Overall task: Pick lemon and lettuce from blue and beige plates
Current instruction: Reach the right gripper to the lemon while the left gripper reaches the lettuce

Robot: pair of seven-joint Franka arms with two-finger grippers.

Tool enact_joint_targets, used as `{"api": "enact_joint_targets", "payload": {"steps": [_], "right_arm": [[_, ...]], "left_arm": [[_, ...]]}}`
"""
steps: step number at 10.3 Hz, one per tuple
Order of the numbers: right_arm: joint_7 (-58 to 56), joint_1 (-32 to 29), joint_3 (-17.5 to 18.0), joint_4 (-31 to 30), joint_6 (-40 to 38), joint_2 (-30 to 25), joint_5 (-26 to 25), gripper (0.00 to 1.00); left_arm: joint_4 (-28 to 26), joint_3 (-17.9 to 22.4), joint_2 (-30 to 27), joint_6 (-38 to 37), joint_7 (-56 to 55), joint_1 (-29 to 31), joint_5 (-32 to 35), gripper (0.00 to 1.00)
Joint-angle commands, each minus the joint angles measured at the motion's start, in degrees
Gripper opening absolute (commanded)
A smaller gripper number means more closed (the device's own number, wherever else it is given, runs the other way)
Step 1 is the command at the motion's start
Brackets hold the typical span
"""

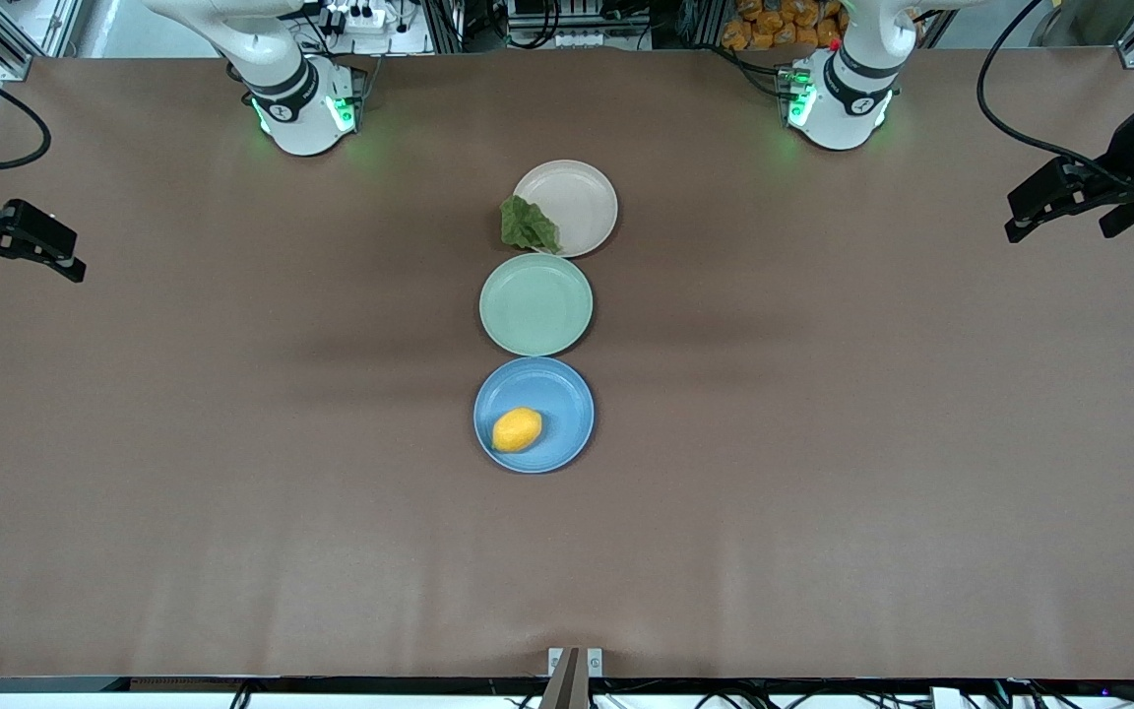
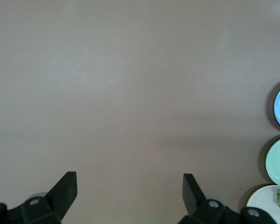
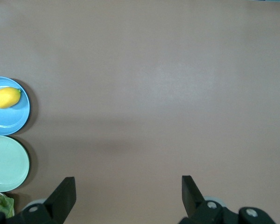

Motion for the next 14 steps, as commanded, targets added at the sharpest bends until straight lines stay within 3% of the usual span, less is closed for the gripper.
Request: {"api": "enact_joint_targets", "payload": {"steps": [1, 4, 6, 8, 11, 14], "right_arm": [[0.7, -0.7, 0.4, -0.3, 0.1, -0.3, 0.5, 1.0], [1.1, -0.3, 0.5, -0.2, -0.1, 0.3, 1.0, 1.0], [12.5, 1.9, 2.9, -0.1, 1.2, 4.2, 1.1, 1.0], [22.2, 4.3, 6.2, -0.1, 9.7, 8.8, 0.7, 1.0], [38.7, 12.3, 6.0, 3.2, 16.4, 19.1, -1.0, 1.0], [53.2, 15.7, 6.0, 12.4, 17.2, 30.3, -2.2, 1.0]], "left_arm": [[0.1, -0.6, -0.3, -0.2, 1.4, 0.3, 1.4, 1.0], [0.0, -0.8, -0.1, -0.4, 2.3, 0.1, 0.3, 1.0], [-0.8, -6.2, -0.1, -3.5, 1.2, 0.0, -0.2, 1.0], [-3.3, -11.7, 0.1, -3.7, -3.4, 0.0, -0.2, 1.0], [-8.9, -22.3, 1.6, -3.0, -16.7, -0.2, -0.3, 1.0], [-17.4, -29.8, 2.7, 6.8, -30.6, -1.6, -4.6, 1.0]]}}
